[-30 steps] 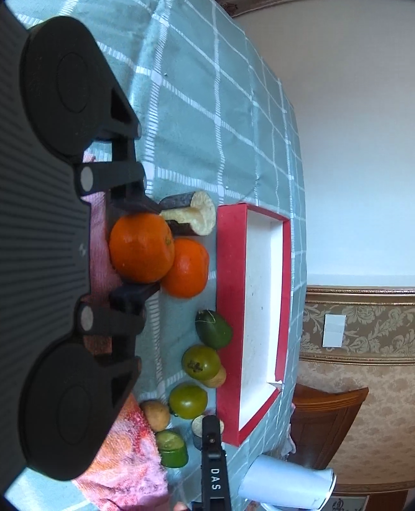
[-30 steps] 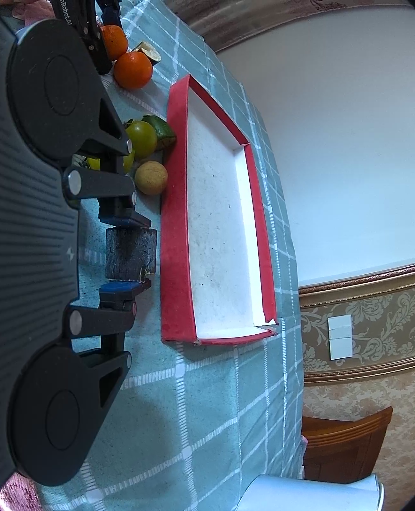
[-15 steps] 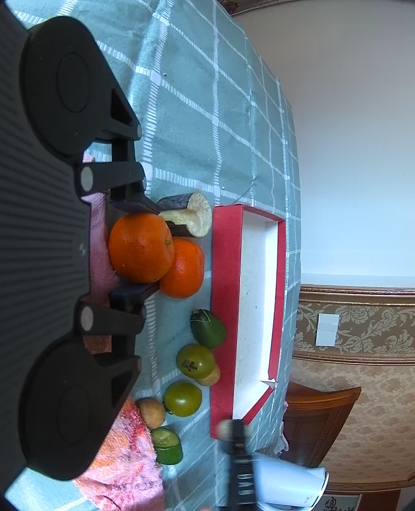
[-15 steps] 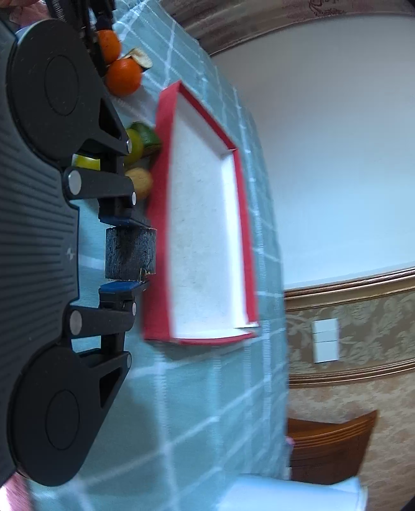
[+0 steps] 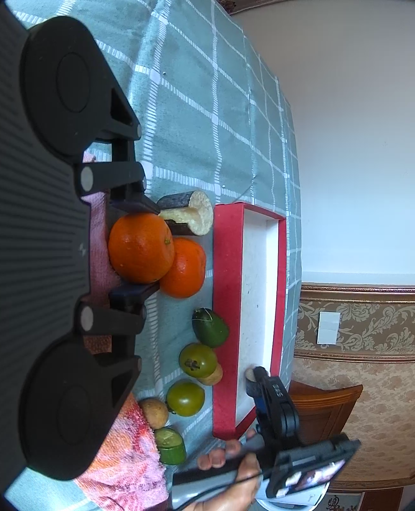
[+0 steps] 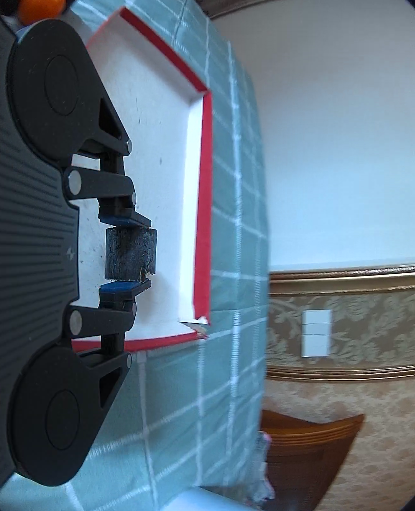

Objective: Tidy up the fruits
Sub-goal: 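Carry the dark chunk into the tray and open the right gripper while the left gripper grasps a tangerine, then carry the tangerine into the tray and open the left gripper, then move the right tool to the green cucumber piece and grasp it, then carry the green cucumber piece into the tray and open the right gripper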

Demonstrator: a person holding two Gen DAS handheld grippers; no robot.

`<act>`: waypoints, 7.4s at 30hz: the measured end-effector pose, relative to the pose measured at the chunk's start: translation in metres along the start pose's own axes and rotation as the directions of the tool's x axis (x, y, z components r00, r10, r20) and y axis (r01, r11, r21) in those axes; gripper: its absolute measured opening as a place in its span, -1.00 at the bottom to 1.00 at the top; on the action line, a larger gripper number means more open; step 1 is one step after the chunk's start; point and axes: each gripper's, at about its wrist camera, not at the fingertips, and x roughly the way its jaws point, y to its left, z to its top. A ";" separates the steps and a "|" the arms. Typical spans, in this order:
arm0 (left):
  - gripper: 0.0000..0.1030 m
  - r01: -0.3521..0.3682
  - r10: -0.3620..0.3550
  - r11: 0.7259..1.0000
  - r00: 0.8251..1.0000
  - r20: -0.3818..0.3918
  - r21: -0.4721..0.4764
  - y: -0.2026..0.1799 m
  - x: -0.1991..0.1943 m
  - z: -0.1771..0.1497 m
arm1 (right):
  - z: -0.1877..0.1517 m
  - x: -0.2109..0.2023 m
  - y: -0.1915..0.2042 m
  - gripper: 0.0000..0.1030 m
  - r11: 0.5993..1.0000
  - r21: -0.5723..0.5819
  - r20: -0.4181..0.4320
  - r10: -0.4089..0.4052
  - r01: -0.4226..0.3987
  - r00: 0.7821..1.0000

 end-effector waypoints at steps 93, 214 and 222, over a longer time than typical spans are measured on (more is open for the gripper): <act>0.64 -0.145 0.145 0.989 0.989 -0.032 0.021 -0.030 0.120 0.136 | -0.079 -0.091 -0.045 0.59 0.997 0.034 0.025 -0.075 0.074 0.997; 1.00 0.048 -0.046 0.999 0.995 -0.084 0.024 -0.012 -0.005 -0.004 | -0.005 -0.005 0.044 -0.32 0.993 -0.115 -0.002 -0.006 0.006 1.000; 1.00 0.048 -0.046 0.999 0.995 -0.083 0.023 -0.012 -0.005 -0.004 | -0.004 0.022 0.043 -0.34 0.990 -0.124 -0.026 -0.077 0.073 0.997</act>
